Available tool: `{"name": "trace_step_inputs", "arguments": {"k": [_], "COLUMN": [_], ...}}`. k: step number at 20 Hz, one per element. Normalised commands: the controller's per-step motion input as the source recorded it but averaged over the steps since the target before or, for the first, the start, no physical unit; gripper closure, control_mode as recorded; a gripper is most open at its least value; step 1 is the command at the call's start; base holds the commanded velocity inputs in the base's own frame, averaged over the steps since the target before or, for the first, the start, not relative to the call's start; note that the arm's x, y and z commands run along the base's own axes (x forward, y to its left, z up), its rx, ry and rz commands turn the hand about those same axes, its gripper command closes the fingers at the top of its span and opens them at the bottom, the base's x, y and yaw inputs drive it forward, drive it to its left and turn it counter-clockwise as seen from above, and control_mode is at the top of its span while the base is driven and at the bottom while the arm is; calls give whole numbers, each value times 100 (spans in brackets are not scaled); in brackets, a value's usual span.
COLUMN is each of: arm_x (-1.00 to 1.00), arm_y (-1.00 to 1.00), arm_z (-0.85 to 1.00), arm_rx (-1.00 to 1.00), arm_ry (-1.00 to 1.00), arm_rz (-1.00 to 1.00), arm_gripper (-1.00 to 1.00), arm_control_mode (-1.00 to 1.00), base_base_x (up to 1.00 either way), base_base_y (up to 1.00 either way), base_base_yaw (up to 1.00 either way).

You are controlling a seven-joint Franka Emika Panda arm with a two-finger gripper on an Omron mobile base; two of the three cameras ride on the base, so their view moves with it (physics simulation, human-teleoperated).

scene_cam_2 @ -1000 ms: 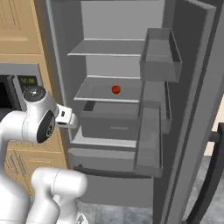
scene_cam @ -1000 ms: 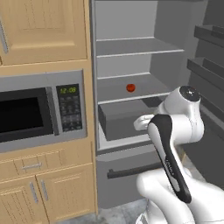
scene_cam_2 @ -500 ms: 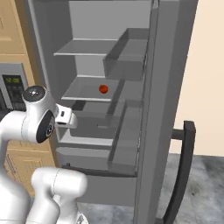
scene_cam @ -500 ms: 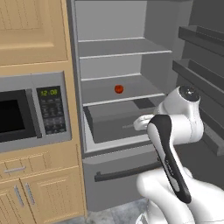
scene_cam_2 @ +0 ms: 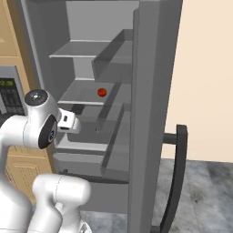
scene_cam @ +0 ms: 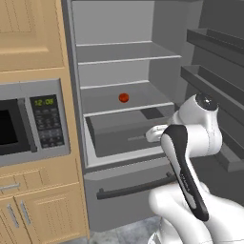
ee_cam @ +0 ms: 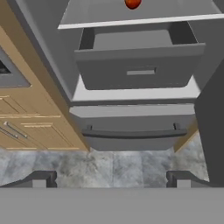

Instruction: Place one tomato and one steak in each tupperware on the nearby counter, to pack two identical lunches.

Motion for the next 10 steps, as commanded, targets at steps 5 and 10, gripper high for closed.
{"name": "trace_step_inputs", "arguments": {"k": [5,10], "arm_x": [43,64], "arm_y": [-2,-1], "arm_z": [0,0], "arm_rx": [0,0], "arm_ry": [0,0], "arm_rz": [-1,0], "arm_gripper": [-100,-100], "arm_control_mode": [-100,-100], "base_base_x": [7,0], "base_base_y": [3,0], "base_base_yaw": [-1,0]}}
